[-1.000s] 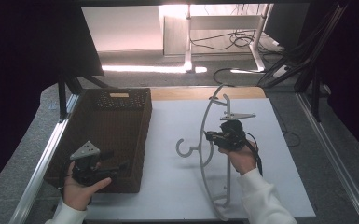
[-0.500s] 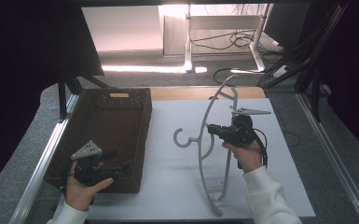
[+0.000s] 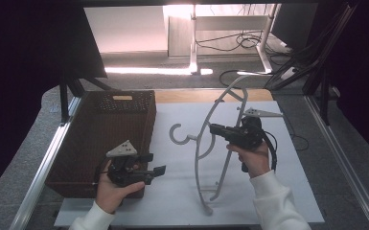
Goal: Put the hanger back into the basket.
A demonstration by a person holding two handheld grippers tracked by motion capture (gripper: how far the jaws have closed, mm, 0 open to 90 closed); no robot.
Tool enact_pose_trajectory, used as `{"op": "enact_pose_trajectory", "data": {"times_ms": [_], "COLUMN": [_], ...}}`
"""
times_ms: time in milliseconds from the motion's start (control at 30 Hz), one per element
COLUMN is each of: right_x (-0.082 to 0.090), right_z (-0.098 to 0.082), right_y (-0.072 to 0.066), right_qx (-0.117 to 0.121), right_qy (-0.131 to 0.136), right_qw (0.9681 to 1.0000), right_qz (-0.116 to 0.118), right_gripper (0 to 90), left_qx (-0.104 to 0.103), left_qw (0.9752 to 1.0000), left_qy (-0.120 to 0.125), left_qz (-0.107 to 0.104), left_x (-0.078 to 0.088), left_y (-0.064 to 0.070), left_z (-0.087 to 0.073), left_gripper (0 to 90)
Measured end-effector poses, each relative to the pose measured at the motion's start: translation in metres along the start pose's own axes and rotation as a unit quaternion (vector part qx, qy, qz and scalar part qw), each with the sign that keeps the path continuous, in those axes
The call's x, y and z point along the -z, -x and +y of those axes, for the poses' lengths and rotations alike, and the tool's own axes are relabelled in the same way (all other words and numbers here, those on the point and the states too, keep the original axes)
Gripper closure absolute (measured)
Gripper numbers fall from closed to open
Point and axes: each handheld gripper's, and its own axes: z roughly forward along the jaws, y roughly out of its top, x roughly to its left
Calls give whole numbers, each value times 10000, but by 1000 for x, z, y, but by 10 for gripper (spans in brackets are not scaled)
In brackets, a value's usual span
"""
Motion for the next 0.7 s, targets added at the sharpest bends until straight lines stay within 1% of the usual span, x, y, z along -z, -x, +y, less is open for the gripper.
{"op": "enact_pose_trajectory", "data": {"times_ms": [33, 100, 167, 200, 233, 267, 367, 467, 533, 567, 600, 633, 667, 700], "right_x": [0, 1, 3, 3, 3, 3, 0, -2, -3, -3, -3, -3, -3, -2], "right_z": [0, 1, 2, 2, 2, 2, 0, -1, -1, -1, -1, -1, -1, -1], "right_y": [0, 0, 0, 0, 0, 0, -3, -4, -5, -6, -6, -6, -6, -6], "right_qx": [0, -30, -62, -62, -76, -80, -58, -36, -20, -30, -30, -50, -50, -60], "right_qy": [0, 78, 149, 149, 167, 176, 164, 156, 167, 182, 182, 201, 201, 208], "right_qw": [10000, 9999, 9997, 9997, 9997, 9996, 9994, 9994, 9992, 9990, 9990, 9988, 9988, 9987], "right_qz": [0, 86, 160, 160, 180, 201, 284, 312, 360, 399, 399, 445, 445, 455], "right_gripper": [856, 856, 856, 856, 856, 856, 856, 856, 856, 856, 856, 856, 856, 856], "left_qx": [-14, -25, 4, 16, 48, 22, 69, 154, 194, 219, 264, 295, 311, 336], "left_qw": [10000, 10000, 9999, 9998, 9997, 9997, 9990, 9979, 9969, 9962, 9954, 9946, 9939, 9926], "left_qy": [-12, -23, -41, -50, -51, -90, -221, -300, -268, -248, -214, -209, -208, -226], "left_qz": [-31, -79, -155, -196, -218, -243, -370, -550, -714, -811, -891, -970, -1037, -1146], "left_x": [-3, -9, -15, -19, -24, -30, -49, -64, -72, -75, -78, -81, -83, -87], "left_y": [1, 3, 4, 4, 5, 5, 6, 6, 6, 5, 5, 5, 5, 4], "left_z": [2, 6, 8, 10, 11, 12, 14, 15, 15, 15, 15, 15, 15, 14], "left_gripper": [302, 306, 313, 313, 317, 320, 336, 345, 357, 381, 381, 433, 433, 454]}}
